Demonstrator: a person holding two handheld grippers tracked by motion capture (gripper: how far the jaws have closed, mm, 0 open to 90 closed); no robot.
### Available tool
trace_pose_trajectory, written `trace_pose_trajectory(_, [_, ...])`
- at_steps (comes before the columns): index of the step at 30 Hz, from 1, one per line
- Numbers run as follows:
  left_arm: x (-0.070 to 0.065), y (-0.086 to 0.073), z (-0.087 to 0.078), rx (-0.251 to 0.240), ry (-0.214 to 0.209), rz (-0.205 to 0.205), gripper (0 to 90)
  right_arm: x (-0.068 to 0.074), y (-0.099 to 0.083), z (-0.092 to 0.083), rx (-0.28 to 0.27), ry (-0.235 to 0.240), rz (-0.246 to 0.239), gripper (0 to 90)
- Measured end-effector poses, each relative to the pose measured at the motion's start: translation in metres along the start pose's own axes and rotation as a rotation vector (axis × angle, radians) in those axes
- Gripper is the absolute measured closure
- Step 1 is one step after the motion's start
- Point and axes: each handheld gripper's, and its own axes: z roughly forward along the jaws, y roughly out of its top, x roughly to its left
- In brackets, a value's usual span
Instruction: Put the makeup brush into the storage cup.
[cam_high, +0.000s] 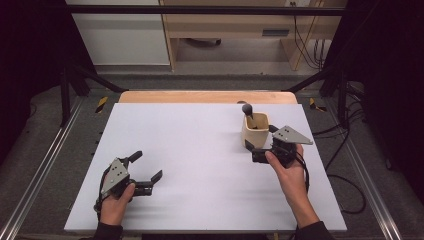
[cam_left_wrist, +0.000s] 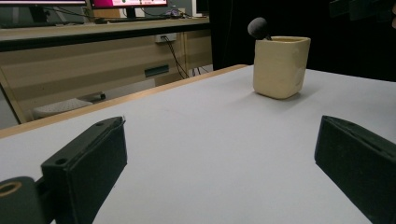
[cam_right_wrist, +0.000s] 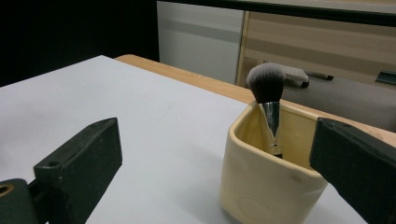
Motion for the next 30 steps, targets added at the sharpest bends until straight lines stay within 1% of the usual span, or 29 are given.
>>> trace_pose_trajectory(1, [0.000, 0.000, 0.000, -0.002, 0.002, -0.002, 1.8, 0.000, 0.000, 0.000, 0.000, 0.000, -0.003, 2.7])
trace_pose_trajectory(2, [0.001, 0.000, -0.001, -0.005, 0.002, -0.005, 1.4, 0.000, -0.001, -0.001, 0.003, -0.001, 0.004, 2.6])
trace_pose_trajectory(5, [0.001, 0.000, -0.001, -0.006, 0.004, -0.007, 1.4, 0.000, -0.001, -0.002, 0.003, 0.007, -0.006, 2.6])
trace_pose_trajectory(10, [0.001, 0.000, -0.001, -0.004, 0.001, -0.003, 1.4, 0.000, 0.000, -0.006, 0.002, -0.007, -0.013, 2.5])
trace_pose_trajectory(19, [0.001, 0.000, -0.001, -0.004, 0.003, -0.003, 1.4, -0.004, 0.000, -0.014, -0.005, -0.012, -0.011, 2.6])
trace_pose_trajectory(20, [0.001, 0.000, -0.001, -0.005, 0.004, -0.003, 1.4, -0.004, 0.000, -0.015, -0.005, -0.013, -0.005, 2.6])
trace_pose_trajectory(30, [0.001, 0.000, -0.001, -0.002, -0.002, -0.002, 1.4, -0.007, 0.001, -0.026, -0.009, -0.023, -0.010, 2.9])
